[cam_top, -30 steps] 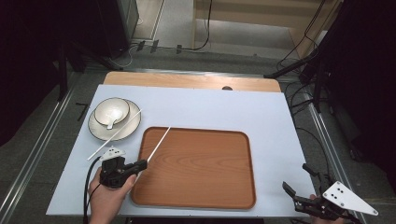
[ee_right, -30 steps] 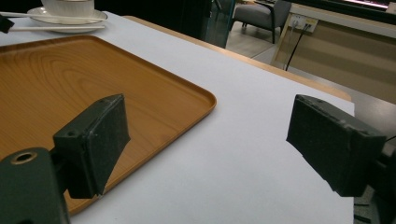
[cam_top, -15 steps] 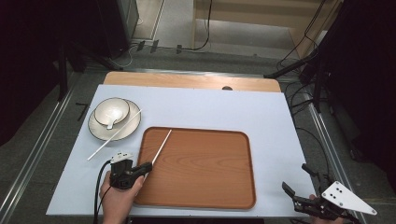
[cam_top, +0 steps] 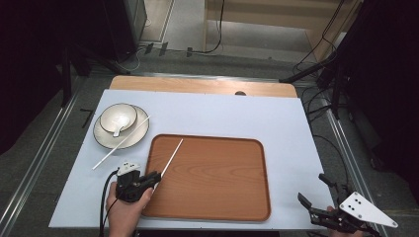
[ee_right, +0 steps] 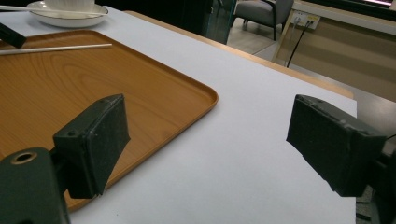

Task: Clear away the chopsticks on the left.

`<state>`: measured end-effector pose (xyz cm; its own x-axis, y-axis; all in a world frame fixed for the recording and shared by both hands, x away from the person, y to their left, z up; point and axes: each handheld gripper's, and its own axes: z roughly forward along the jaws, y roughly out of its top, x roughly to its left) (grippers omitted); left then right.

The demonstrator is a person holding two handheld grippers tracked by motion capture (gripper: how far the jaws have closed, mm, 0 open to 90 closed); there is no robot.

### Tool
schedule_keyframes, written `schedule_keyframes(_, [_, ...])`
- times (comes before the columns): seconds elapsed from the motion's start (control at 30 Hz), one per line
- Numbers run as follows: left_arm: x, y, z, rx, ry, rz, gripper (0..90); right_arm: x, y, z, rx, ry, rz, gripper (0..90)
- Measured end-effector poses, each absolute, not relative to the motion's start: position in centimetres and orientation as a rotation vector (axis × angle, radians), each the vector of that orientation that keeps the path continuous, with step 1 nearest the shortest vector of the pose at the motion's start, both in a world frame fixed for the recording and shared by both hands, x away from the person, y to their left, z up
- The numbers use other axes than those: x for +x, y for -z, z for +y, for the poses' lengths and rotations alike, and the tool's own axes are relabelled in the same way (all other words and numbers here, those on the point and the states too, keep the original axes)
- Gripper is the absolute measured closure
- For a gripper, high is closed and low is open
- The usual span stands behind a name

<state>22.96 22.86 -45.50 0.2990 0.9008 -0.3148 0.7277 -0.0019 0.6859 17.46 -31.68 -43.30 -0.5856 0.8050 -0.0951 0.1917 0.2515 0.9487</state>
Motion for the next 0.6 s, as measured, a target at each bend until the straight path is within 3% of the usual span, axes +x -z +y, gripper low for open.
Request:
schedule_keyframes(0.1, [23.2,45.1,22.7,1.787,-0.253,1.428,90.0,17.5,43.3,-31.7,0.903,-1.347,1.939,13.2])
schedule_keyframes(0.27, [23.9,45.2,21.3,1.82,-0.207,1.403,90.0,17.6,43.3,-31.7,0.901,-1.347,1.944,13.2])
schedule_keyframes(0.6, [25.8,46.1,20.1,1.839,-0.261,1.5,90.0,17.5,43.4,-31.9,0.907,-1.35,1.941,13.2])
